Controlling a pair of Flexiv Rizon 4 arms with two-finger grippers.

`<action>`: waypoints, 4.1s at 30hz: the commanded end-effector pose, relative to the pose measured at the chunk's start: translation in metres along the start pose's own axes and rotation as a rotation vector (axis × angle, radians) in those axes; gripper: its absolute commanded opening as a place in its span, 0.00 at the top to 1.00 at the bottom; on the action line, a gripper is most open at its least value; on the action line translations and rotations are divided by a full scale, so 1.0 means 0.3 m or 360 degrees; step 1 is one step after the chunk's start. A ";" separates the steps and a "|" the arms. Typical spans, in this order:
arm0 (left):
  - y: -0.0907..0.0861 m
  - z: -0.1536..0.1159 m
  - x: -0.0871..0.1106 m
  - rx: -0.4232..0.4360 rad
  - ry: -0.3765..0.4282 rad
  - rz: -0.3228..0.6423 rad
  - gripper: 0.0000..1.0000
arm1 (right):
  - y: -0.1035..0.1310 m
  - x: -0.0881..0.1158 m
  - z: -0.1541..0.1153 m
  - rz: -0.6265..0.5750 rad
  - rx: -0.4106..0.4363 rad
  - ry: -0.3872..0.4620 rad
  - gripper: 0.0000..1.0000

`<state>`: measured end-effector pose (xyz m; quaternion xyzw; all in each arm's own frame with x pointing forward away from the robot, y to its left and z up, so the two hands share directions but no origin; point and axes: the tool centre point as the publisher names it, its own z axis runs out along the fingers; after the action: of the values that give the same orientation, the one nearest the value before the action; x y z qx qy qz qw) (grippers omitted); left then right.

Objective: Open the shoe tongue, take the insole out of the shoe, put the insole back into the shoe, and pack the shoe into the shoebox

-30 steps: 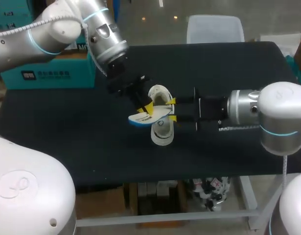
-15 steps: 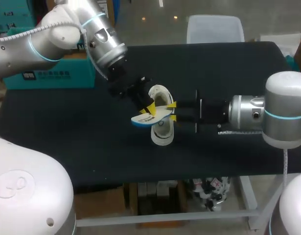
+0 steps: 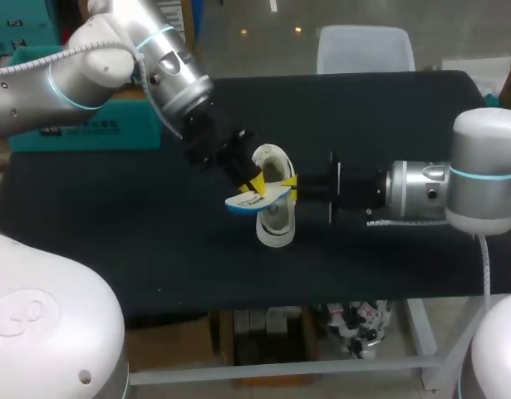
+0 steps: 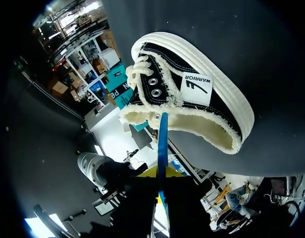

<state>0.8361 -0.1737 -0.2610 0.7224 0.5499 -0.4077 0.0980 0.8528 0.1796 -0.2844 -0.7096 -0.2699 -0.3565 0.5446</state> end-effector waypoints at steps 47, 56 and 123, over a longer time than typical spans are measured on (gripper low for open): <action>0.167 -0.091 0.098 -0.0464 -0.1022 -0.0477 0.65 | -0.006 -0.014 0.039 -0.0010 0.0147 0.0186 1.00; 0.165 -0.078 0.070 -0.0383 -0.1076 -0.0427 1.00 | 0.003 -0.029 0.035 0.0000 0.0139 0.0201 1.00; 0.260 0.039 0.181 -0.0356 -0.0931 -0.0582 1.00 | 0.140 -0.082 0.064 0.0132 0.0091 0.0046 1.00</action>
<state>0.8984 -0.1657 -0.3252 0.4504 0.6625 -0.5423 0.2535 0.8717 0.1843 -0.3276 -0.7022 -0.2424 -0.3362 0.5789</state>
